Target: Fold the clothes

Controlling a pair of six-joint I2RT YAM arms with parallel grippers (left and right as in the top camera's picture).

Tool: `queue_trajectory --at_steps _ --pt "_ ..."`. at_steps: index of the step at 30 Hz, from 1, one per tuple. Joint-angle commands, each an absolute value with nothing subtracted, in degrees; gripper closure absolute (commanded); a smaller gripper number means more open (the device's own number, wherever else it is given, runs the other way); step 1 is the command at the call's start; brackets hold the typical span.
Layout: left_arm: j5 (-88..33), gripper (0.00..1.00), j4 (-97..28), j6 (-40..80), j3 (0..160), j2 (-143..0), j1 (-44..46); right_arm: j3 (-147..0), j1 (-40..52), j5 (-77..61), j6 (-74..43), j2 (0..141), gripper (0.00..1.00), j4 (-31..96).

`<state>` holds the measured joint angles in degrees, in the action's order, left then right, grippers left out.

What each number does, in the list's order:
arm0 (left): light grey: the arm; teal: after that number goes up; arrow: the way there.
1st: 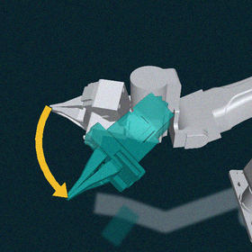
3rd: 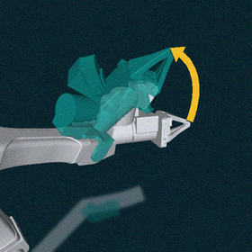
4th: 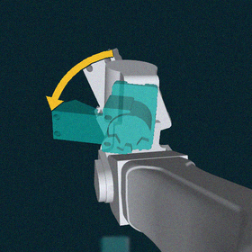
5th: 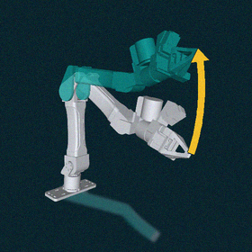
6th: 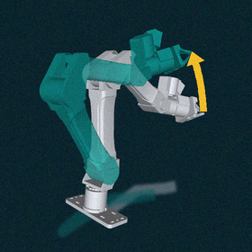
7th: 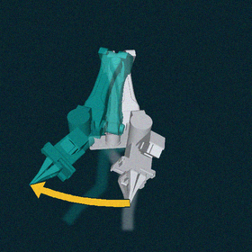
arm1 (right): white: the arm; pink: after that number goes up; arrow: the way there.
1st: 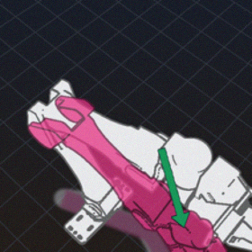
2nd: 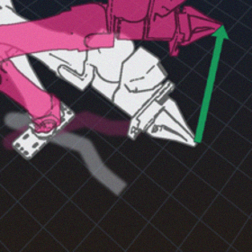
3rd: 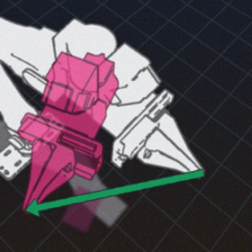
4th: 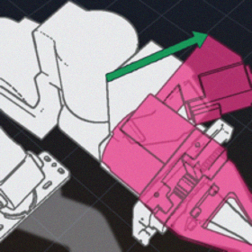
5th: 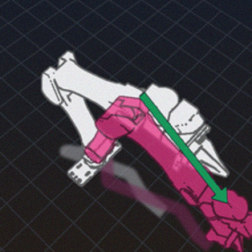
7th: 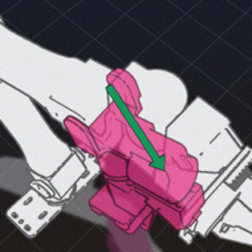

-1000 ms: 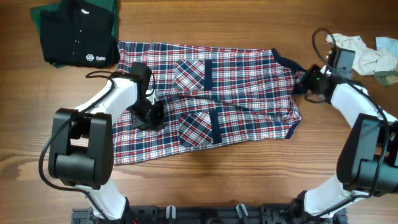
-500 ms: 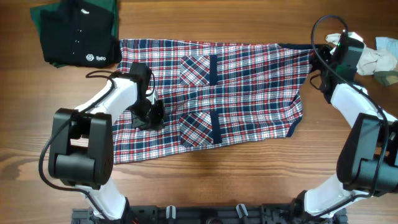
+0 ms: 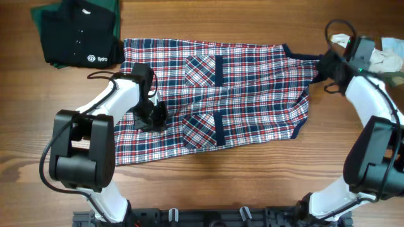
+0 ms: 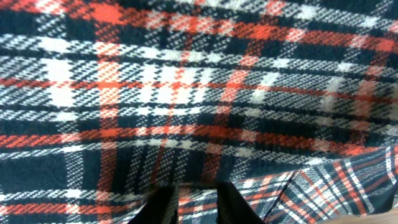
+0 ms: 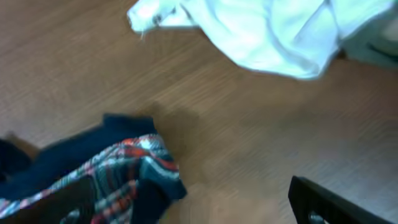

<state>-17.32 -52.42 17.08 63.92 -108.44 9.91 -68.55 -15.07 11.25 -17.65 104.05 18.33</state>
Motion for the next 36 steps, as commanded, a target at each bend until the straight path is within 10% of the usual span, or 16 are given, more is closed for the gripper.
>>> queue_trajectory --at_steps 1,9,26,30,36 --pt "-17.1 0.79 -51.7 16.7 63.6 -109.6 9.9 -75.9 -15.1 13.5 -21.0 101.8 0.0 27.5" --pt "-17.1 0.78 -51.6 16.8 63.6 -109.6 9.9 -74.4 -15.0 -8.2 -18.7 97.5 0.0 56.3" --pt "-17.1 0.78 -50.5 16.8 63.6 -109.6 9.9 -53.5 -14.3 -9.9 -21.7 97.5 0.04 41.4" --pt "-17.1 0.77 -50.3 16.7 63.6 -109.6 9.9 -53.5 -14.2 -9.9 -22.5 97.5 0.44 40.9" --pt "-17.1 0.76 -50.3 16.8 63.6 -109.6 9.9 -53.5 -14.2 -9.9 -22.5 97.5 0.7 40.3"
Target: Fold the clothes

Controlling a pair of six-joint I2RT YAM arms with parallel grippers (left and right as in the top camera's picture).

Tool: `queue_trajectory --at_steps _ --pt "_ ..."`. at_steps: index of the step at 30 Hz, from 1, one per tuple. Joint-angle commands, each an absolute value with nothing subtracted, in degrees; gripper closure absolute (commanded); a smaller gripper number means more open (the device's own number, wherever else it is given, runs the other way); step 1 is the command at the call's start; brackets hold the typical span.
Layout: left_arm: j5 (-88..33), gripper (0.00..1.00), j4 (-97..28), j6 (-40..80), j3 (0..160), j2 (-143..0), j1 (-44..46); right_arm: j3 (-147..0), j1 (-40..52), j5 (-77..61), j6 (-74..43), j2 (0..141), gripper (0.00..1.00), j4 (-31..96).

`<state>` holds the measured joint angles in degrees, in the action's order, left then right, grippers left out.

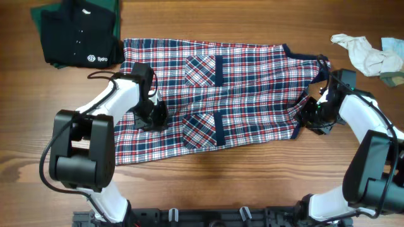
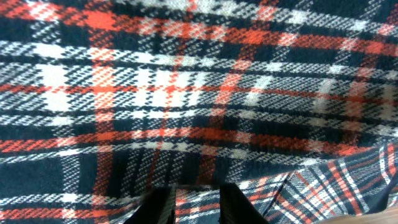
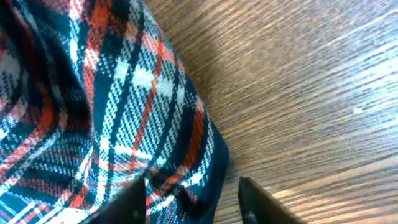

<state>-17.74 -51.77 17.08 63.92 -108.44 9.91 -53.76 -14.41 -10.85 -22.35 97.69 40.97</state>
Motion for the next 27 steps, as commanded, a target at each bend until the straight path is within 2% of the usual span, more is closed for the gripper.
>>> queue_trajectory --at_steps 1,3,4,14,19,27 --pt "-17.1 0.76 -50.3 16.7 63.6 -109.6 9.9 -53.5 -14.2 -9.9 -22.6 97.5 0.75 40.2" --pt "-17.1 0.76 -50.3 16.7 63.6 -109.6 9.9 -53.5 -14.2 -9.9 -22.8 97.5 0.91 39.7" --pt "-17.1 0.76 -50.3 16.7 63.6 -109.6 9.9 -53.5 -14.2 -9.8 -23.2 97.5 0.95 39.6" --pt "-17.1 0.76 -50.3 16.8 63.6 -109.6 9.9 -53.6 -14.2 -3.2 -31.8 97.1 0.96 39.9" --pt "-17.1 0.75 -50.3 16.7 63.6 -109.6 9.9 -54.2 -14.5 9.5 -38.2 92.2 0.96 47.7" --pt "-17.1 0.74 -50.3 16.7 63.6 -109.6 9.9 -54.2 -14.7 9.7 -39.2 84.4 0.96 55.2"
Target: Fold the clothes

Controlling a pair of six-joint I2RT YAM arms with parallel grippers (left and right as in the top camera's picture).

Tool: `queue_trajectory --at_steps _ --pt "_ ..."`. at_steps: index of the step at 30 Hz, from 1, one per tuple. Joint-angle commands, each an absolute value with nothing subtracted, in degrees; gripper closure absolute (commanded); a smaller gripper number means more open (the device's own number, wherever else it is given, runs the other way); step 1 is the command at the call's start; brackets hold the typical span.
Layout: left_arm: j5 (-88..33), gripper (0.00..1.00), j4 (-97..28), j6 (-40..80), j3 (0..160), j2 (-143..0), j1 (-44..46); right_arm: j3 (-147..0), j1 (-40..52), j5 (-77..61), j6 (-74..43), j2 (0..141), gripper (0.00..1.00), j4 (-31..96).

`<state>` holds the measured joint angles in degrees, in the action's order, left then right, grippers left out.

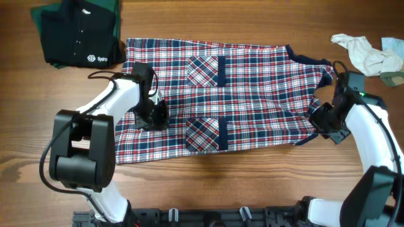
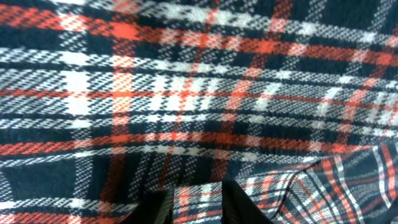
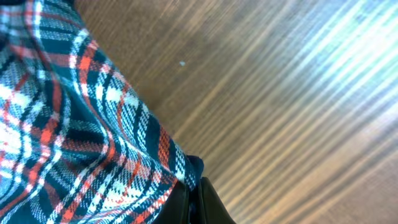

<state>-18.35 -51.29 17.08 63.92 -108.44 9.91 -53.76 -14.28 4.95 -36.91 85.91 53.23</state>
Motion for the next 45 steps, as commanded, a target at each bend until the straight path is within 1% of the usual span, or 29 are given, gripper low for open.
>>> queue_trajectory --at_steps 1,4,5,6,7,8,12,15,16,17,18,19,21,23,26,28,29,33,36,39,41,44,45 --pt "-17.1 0.74 -50.3 16.7 63.6 -109.6 9.9 -54.2 -14.7 10.0 -39.4 84.4 0.96 56.0" --pt "-17.1 0.74 -50.3 16.7 63.6 -109.6 9.9 -54.2 -14.7 12.2 -40.0 84.4 0.95 57.1" --pt "-17.1 0.73 -50.3 16.7 63.6 -109.6 9.9 -54.2 -14.6 12.2 -39.0 84.4 0.9 57.1" --pt "-17.1 0.73 -50.3 16.7 63.6 -109.6 9.9 -54.2 -14.6 12.2 -37.6 84.4 0.48 57.2" --pt "-17.1 0.73 -50.3 16.7 63.6 -109.6 9.9 -54.2 -14.6 12.2 -36.5 84.4 0.12 57.3" --pt "-17.1 0.73 -50.3 16.7 63.6 -109.6 9.9 -54.2 -14.7 12.0 -36.0 84.4 0.0 57.6" --pt "-17.1 0.78 -50.3 16.7 63.6 -109.6 9.9 -55.3 -14.7 12.0 -36.0 84.3 0.0 58.2" --pt "-17.1 0.79 -50.3 16.7 63.8 -109.6 9.9 -59.8 -14.6 11.7 -35.5 82.7 0.0 60.0" --pt "-17.1 0.8 -50.3 16.7 63.9 -109.5 9.9 -61.2 -14.6 10.3 -33.7 81.9 0.0 60.1" --pt "-17.1 0.8 -50.3 16.7 64.0 -109.5 9.9 -62.9 -14.6 6.3 -29.9 81.0 0.0 59.3" --pt "-17.1 0.8 -50.3 16.4 64.5 -109.5 9.9 -64.6 -14.6 -3.3 -22.5 80.1 0.0 56.9" --pt "-17.2 0.81 -50.3 15.7 64.9 -109.5 9.9 -65.1 -14.6 -9.7 -18.0 79.7 0.0 55.4" --pt "-17.1 0.81 -50.2 15.2 66.9 -109.5 9.9 -65.5 -14.5 -31.7 -6.5 79.7 0.02 48.6" --pt "-17.1 0.76 -48.7 15.2 67.2 -109.5 9.9 -65.1 -13.2 -29.5 -6.6 81.3 0.04 45.7" --pt "-17.1 0.74 -48.0 15.5 67.2 -109.5 9.9 -64.0 -11.4 -21.5 -9.3 85.1 0.05 45.5" --pt "-17.1 0.73 -48.4 15.5 67.2 -109.5 9.9 -63.3 -11.2 -9.4 -16.4 89.4 0.01 46.6" --pt "-17.1 0.73 -48.6 15.4 67.2 -109.5 9.9 -63.3 -11.5 -5.9 -18.5 91.3 0.0 47.2" --pt "-17.1 0.72 -48.8 15.4 67.1 -109.5 9.9 -63.3 -14.6 -4.6 -18.7 95.3 0.0 47.6" --pt "-17.1 0.71 -48.8 15.4 67.1 -109.5 9.9 -63.3 -18.0 -3.4 -19.7 95.3 0.0 47.9" --pt "-17.1 0.7 -48.2 15.4 67.1 -109.5 9.9 -63.2 -19.8 -3.5 -15.9 95.3 0.0 47.8" --pt "-17.1 0.69 -47.3 15.4 67.1 -109.5 9.9 -63.2 -19.8 -1.3 -17.8 95.7 0.0 47.8" --pt "-17.1 0.69 -47.2 15.4 67.1 -109.5 9.9 -63.2 -19.8 6.3 -23.2 96.7 0.0 47.8" --pt "-17.1 0.69 -47.4 15.4 67.1 -109.5 9.9 -63.2 -19.8 7.0 -24.0 97.2 0.02 47.4"
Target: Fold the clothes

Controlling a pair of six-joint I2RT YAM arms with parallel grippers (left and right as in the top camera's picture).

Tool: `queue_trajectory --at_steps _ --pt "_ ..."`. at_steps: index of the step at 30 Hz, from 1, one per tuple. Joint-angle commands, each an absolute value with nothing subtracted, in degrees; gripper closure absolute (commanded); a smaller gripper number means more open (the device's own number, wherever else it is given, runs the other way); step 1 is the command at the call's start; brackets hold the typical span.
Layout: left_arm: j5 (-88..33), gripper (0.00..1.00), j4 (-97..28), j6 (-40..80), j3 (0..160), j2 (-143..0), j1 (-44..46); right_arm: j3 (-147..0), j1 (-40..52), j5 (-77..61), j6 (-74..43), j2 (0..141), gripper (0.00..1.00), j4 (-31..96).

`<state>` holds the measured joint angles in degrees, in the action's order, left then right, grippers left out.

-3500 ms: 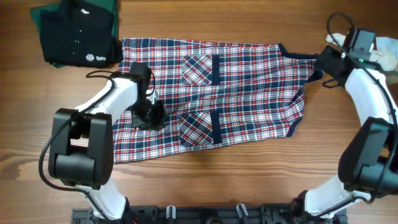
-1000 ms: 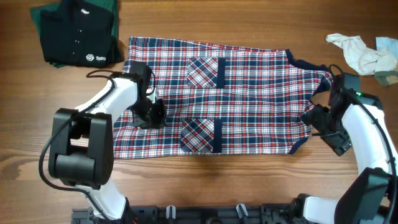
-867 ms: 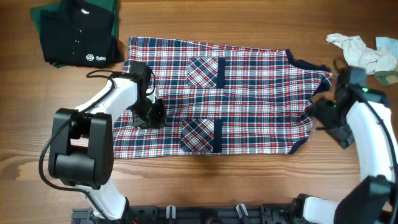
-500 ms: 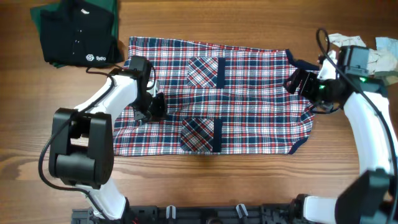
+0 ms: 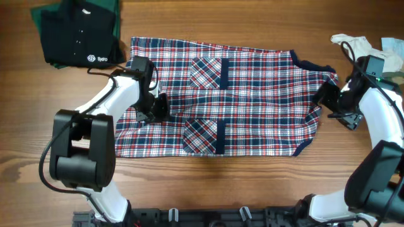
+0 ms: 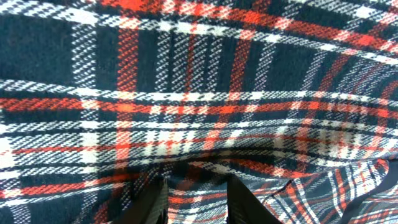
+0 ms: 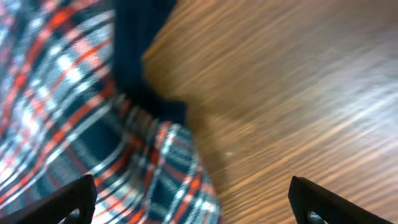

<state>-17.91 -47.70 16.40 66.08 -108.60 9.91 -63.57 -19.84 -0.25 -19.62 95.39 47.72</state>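
Note:
A red, white and navy plaid shirt lies spread flat across the middle of the wooden table, two chest pockets up. My left gripper rests on its left part, shut on a raised ridge of the plaid cloth that runs between the fingers. At the shirt's right edge my right gripper stands open, its fingertips far apart. Only the navy-trimmed edge and bare wood lie below it.
A folded black garment with a white logo sits on green cloth at the back left. A crumpled whitish cloth and a pale green piece lie at the back right corner, just beyond my right arm.
My right gripper has opened and let go of the shirt's right hem, and now sits slightly higher. The shirt lies flatter and reaches further right. My left gripper is a little further back.
My right gripper was open by the collar at the back right while the left held the shirt's left side. Then it stood open around the lower right hem, then shut on it further right. Now the hem is released and the shirt lies smoother.

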Motion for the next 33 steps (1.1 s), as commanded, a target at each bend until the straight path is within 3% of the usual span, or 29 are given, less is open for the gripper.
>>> queue_trajectory --at_steps 1,2,3,4,15,24,27,33 --pt "-17.1 0.69 -47.5 15.4 67.1 -109.5 9.9 -63.2 -19.8 7.1 -24.0 97.6 0.06 47.1" --pt "-17.1 0.69 -47.5 15.4 67.1 -109.5 9.9 -63.2 -19.8 7.1 -24.0 98.2 0.22 47.0" --pt "-17.1 0.69 -47.5 15.4 67.1 -109.5 9.9 -63.2 -19.9 7.6 -24.1 99.0 0.69 46.6" --pt "-17.1 0.69 -47.5 15.4 67.1 -109.5 9.9 -63.2 -19.9 7.9 -24.0 99.4 0.94 46.0" --pt "-17.1 0.69 -47.3 15.4 67.1 -109.5 9.9 -63.3 -19.8 -3.9 -16.5 102.0 0.96 36.4" --pt "-17.1 0.68 -47.3 15.4 67.1 -109.5 9.9 -63.2 -19.8 -9.1 -15.0 110.6 0.96 35.6" --pt "-17.1 0.67 -47.3 15.4 67.1 -109.5 9.9 -63.2 -19.8 -7.7 -15.1 112.1 0.96 35.4" --pt "-17.1 0.67 -47.3 15.4 67.1 -109.5 9.9 -63.3 -20.2 7.9 -21.8 112.3 0.96 40.4"
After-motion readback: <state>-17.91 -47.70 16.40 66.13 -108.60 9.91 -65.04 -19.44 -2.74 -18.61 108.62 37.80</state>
